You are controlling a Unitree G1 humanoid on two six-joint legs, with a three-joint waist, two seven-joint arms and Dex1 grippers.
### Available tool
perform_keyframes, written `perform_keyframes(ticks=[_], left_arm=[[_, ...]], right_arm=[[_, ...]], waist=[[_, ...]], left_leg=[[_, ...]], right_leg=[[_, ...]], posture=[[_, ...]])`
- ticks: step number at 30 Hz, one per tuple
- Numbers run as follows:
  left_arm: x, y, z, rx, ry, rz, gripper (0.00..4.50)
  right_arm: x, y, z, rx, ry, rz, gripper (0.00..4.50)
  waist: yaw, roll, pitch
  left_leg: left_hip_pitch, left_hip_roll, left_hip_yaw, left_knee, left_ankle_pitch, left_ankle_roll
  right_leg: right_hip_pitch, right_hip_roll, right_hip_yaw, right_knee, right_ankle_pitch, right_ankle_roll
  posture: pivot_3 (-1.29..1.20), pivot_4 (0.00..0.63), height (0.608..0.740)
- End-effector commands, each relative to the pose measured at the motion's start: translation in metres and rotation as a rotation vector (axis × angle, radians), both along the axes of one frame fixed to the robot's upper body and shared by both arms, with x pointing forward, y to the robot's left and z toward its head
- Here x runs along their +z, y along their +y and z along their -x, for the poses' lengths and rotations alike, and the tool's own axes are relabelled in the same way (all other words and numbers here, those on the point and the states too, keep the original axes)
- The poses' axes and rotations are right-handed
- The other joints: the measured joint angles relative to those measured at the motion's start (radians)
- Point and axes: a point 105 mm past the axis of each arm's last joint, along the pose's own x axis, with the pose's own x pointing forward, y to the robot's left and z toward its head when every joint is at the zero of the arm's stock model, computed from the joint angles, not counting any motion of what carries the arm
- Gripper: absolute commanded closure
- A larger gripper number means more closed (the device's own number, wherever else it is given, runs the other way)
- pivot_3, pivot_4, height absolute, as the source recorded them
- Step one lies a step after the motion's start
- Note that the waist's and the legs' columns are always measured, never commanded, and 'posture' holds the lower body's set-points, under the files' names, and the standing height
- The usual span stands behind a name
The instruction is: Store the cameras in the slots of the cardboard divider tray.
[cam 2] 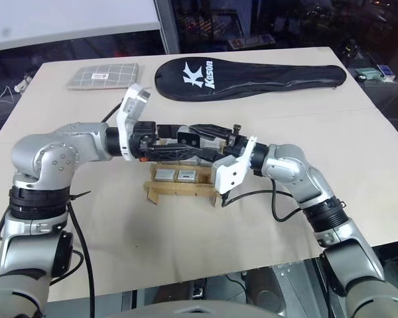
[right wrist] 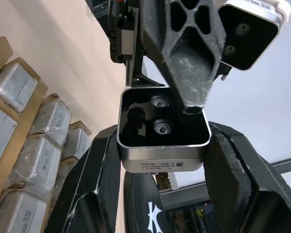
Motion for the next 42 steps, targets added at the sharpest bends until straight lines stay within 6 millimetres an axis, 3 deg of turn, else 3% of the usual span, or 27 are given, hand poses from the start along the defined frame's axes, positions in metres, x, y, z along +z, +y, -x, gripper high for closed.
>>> perform_keyframes(ticks=[1, 5, 13, 14, 22, 24, 25, 27, 30, 33, 38, 42], left_arm=[[0.016, 0.002, 0.002, -0.014, -0.048, 0.031, 0.00], [0.015, 0.002, 0.004, -0.037, -0.044, 0.029, 0.00], [0.012, 0.003, 0.004, -0.043, -0.038, 0.018, 3.60], [0.011, 0.004, 0.004, -0.043, -0.039, 0.017, 3.70], [0.012, 0.005, 0.005, -0.053, -0.035, 0.015, 3.70], [0.010, 0.004, 0.006, -0.061, -0.034, 0.011, 3.70], [0.010, 0.004, 0.006, -0.063, -0.036, 0.010, 3.70], [0.008, 0.002, 0.009, -0.091, -0.058, -0.003, 3.70], [0.000, -0.001, 0.016, -0.149, -0.108, -0.024, 3.70], [-0.011, -0.006, 0.017, -0.155, -0.165, -0.030, 3.70], [-0.030, -0.027, 0.012, -0.169, -0.328, 0.025, 3.70], [-0.034, -0.039, 0.009, -0.190, -0.386, 0.165, 3.70]], right_arm=[[0.007, 0.002, 0.007, 0.035, -0.029, -0.028, 2.64], [0.007, 0.002, 0.008, 0.039, -0.025, -0.031, 2.64], [0.008, 0.003, 0.007, 0.037, -0.023, -0.035, 2.64], [0.008, 0.003, 0.007, 0.038, -0.023, -0.036, 2.64], [0.004, 0.000, 0.007, 0.020, 0.045, -0.021, 2.64], [0.005, -0.001, 0.008, 0.021, 0.076, -0.025, 1.49], [0.005, -0.001, 0.009, 0.022, 0.082, -0.030, 1.31], [0.005, -0.007, 0.005, -0.008, 0.149, -0.055, 0.09], [0.000, -0.025, 0.001, -0.060, 0.277, -0.106, 0.09], [-0.018, -0.057, 0.007, -0.117, 0.545, -0.152, 0.09], [-0.029, -0.100, 0.040, -0.136, 1.005, -0.331, 0.09], [-0.043, -0.129, 0.067, -0.175, 1.192, -0.322, 0.09]], waist=[[0.000, 0.000, 0.000], [0.000, 0.000, 0.000], [0.000, 0.000, 0.000], [0.000, 0.000, 0.000], [0.000, 0.000, 0.000], [0.000, 0.000, 0.000], [0.000, 0.000, 0.000], [0.000, 0.000, 0.000], [0.002, 0.000, 0.000], [0.013, 0.000, 0.000], [0.035, 0.000, 0.000], [0.037, 0.000, -0.001]], left_leg=[[0.000, 0.000, 0.000, 0.000, 0.000, 0.000], [0.000, 0.000, 0.000, 0.000, 0.000, 0.000], [0.000, 0.000, 0.000, 0.000, 0.000, 0.000], [0.000, 0.000, 0.000, 0.000, 0.000, 0.000], [0.000, 0.000, 0.000, 0.000, 0.000, 0.000], [0.000, 0.000, 0.000, 0.000, 0.000, 0.000], [0.000, 0.000, 0.000, 0.000, 0.000, 0.000], [0.000, 0.000, 0.000, 0.000, 0.000, 0.000], [0.000, 0.000, 0.000, 0.000, 0.000, 0.000], [-0.001, 0.000, 0.001, 0.000, 0.000, 0.000], [-0.001, -0.001, 0.001, 0.001, 0.000, 0.001], [0.002, -0.001, 0.001, 0.001, -0.001, 0.001]], right_leg=[[0.000, 0.000, 0.000, 0.000, 0.000, 0.000], [0.000, 0.000, 0.000, 0.000, 0.000, 0.000], [0.000, 0.000, 0.000, 0.000, 0.000, 0.000], [0.000, 0.000, 0.000, 0.000, 0.000, 0.000], [0.000, 0.000, 0.000, 0.000, 0.000, 0.000], [0.000, 0.000, 0.000, 0.000, 0.000, 0.000], [0.000, 0.000, 0.000, 0.000, 0.000, 0.000], [0.000, 0.000, 0.000, 0.000, 0.000, 0.000], [0.000, 0.000, 0.000, 0.000, 0.000, 0.000], [0.000, 0.000, 0.000, -0.001, 0.000, 0.000], [0.001, -0.001, 0.000, -0.002, 0.000, 0.000], [0.005, -0.001, 0.000, -0.001, -0.002, -0.004]], posture=[[0.00, 0.150, 0.740], [0.00, 0.150, 0.740], [0.00, 0.150, 0.740], [0.00, 0.150, 0.740], [0.00, 0.150, 0.740], [0.00, 0.150, 0.740], [0.00, 0.150, 0.740], [0.00, 0.150, 0.740], [0.00, 0.150, 0.740], [0.00, 0.150, 0.740], [0.00, 0.150, 0.740], [0.00, 0.150, 0.740]])
